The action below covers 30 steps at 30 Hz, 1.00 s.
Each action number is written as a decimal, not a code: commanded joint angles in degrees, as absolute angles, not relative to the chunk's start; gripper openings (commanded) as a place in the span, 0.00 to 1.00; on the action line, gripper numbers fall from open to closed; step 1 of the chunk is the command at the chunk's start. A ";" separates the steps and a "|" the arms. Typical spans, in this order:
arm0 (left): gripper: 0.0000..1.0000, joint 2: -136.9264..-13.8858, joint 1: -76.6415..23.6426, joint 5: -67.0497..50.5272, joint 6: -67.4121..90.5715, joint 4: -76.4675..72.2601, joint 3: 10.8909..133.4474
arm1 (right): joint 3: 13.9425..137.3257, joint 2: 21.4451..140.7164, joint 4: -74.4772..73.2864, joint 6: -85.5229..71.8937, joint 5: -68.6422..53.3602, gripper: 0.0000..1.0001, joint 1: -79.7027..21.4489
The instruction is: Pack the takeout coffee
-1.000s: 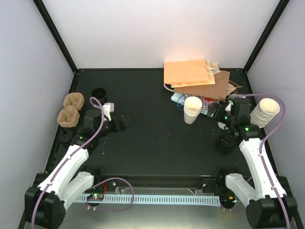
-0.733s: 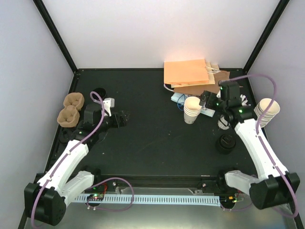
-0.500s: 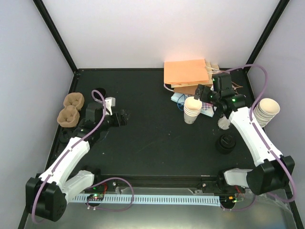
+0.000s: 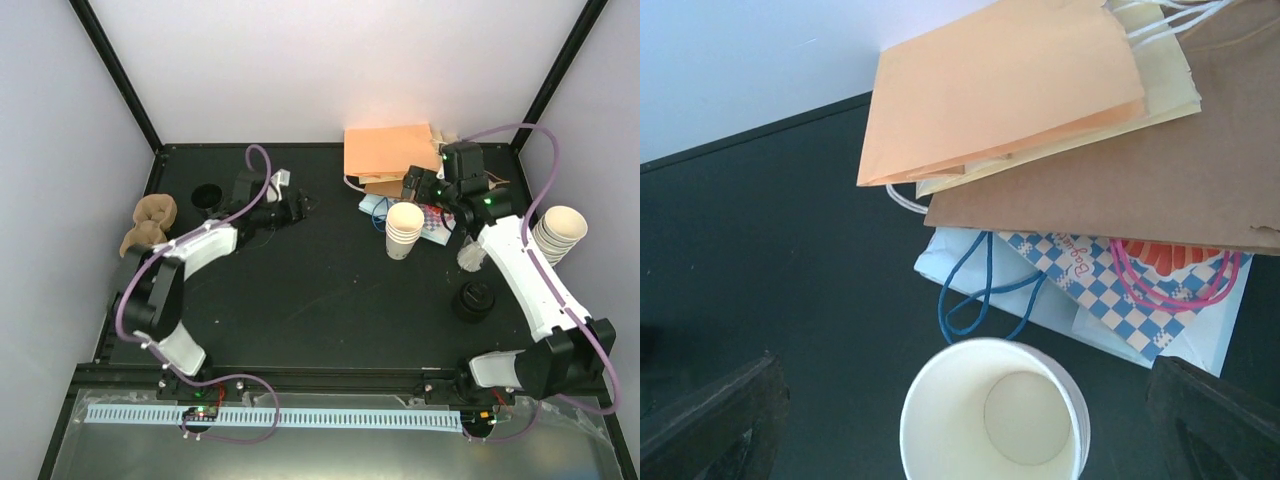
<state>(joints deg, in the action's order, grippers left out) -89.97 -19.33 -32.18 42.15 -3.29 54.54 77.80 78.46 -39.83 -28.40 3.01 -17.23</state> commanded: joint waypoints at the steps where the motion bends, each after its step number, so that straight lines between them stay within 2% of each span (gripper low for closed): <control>1: 0.86 -99.30 -20.30 -37.20 52.79 -13.72 61.17 | 74.17 72.80 -37.40 -28.54 1.46 1.00 -17.58; 5: 0.86 -104.55 -20.19 -35.21 57.00 -18.54 63.42 | 71.59 69.53 -36.24 -28.07 1.91 1.00 -17.58; 10: 0.85 -109.50 -18.72 -34.51 56.83 -17.57 67.98 | 68.98 66.70 -34.37 -26.91 4.64 1.00 -17.52; 13: 0.78 -111.19 -16.23 -33.55 55.85 -17.91 68.13 | 68.21 66.33 -33.91 -25.75 5.83 1.00 -17.56; 15: 0.77 -112.48 -14.34 -33.74 52.66 -16.51 69.49 | 68.58 66.69 -34.51 -25.15 6.52 1.00 -17.58; 21: 0.77 -126.67 -12.83 -38.28 35.12 8.43 93.10 | 69.33 67.88 -34.45 -24.42 6.02 1.00 -17.50; 30: 0.67 -141.10 -13.24 -52.20 44.77 -0.91 105.88 | 70.47 69.29 -34.82 -24.77 5.51 1.00 -17.54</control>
